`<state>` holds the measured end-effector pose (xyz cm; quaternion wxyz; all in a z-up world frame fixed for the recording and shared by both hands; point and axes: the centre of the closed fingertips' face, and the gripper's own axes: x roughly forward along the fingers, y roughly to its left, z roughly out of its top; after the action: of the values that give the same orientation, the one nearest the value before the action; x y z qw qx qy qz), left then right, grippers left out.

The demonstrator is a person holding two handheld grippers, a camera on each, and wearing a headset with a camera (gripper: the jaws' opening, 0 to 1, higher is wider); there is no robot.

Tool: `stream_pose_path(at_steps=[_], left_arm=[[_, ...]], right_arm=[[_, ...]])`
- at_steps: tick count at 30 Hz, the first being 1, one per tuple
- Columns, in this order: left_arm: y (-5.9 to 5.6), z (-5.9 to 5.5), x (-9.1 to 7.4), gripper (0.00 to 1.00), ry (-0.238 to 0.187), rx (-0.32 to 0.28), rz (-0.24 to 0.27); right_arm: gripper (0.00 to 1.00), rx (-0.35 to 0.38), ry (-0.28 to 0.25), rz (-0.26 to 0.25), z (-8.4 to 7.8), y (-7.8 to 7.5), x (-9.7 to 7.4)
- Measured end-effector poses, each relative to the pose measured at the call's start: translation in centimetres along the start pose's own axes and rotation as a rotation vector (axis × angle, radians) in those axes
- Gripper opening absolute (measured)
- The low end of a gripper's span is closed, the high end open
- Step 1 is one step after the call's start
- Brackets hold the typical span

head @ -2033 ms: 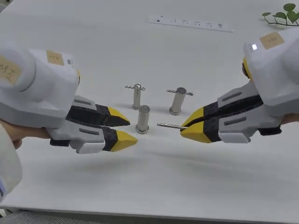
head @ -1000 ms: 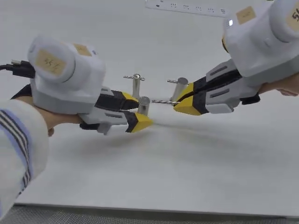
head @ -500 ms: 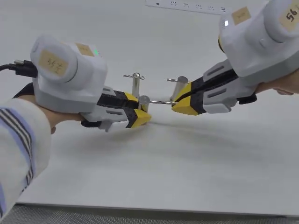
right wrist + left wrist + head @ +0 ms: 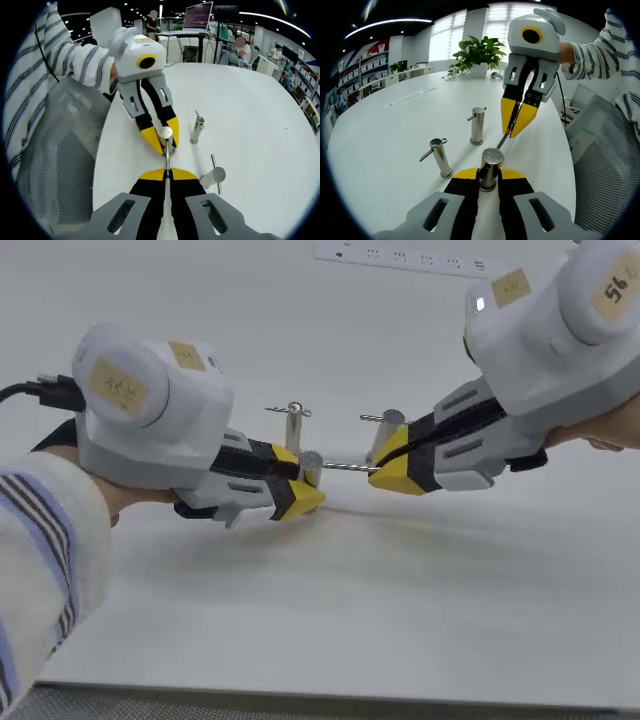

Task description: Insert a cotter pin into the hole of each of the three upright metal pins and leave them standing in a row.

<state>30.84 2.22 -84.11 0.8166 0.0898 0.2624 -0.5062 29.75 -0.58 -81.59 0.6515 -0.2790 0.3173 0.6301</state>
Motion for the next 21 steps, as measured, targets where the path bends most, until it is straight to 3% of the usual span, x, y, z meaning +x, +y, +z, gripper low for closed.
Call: stream_pose_path(at_steps=[8, 21], left_arm=[[-0.05, -0.02, 0.09, 0.12, -0.003, 0.036, -0.038], [0.02, -0.09, 0.26, 0.12, 0.001, 0.029, -0.038]], right_arm=[[0.03, -0.011, -0.005, 0.009, 0.46, 0.27, 0.23], [0.03, 0.016, -0.025, 0.013, 0.15, 0.35, 0.7]])
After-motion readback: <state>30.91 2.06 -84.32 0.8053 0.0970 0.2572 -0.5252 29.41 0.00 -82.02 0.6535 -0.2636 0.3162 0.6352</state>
